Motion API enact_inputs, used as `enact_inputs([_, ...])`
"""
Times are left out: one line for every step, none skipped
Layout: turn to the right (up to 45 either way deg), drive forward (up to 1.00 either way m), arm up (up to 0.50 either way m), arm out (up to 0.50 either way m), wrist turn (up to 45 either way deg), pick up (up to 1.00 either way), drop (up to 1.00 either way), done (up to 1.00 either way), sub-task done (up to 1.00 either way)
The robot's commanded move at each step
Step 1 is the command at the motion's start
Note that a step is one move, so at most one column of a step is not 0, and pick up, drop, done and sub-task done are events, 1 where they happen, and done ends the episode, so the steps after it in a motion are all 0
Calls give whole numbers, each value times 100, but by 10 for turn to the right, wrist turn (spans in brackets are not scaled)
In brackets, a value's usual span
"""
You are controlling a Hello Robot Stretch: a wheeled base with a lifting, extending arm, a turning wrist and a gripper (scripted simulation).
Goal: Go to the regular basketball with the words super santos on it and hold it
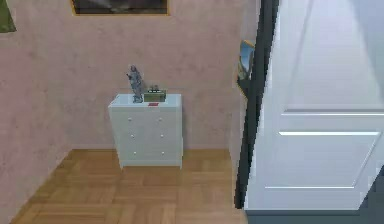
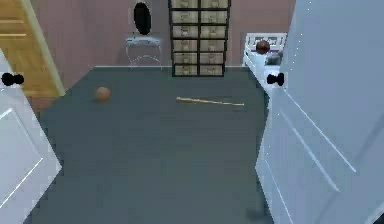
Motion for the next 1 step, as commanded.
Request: enact_inputs([450,0,0,0,0,0,0,0,0])
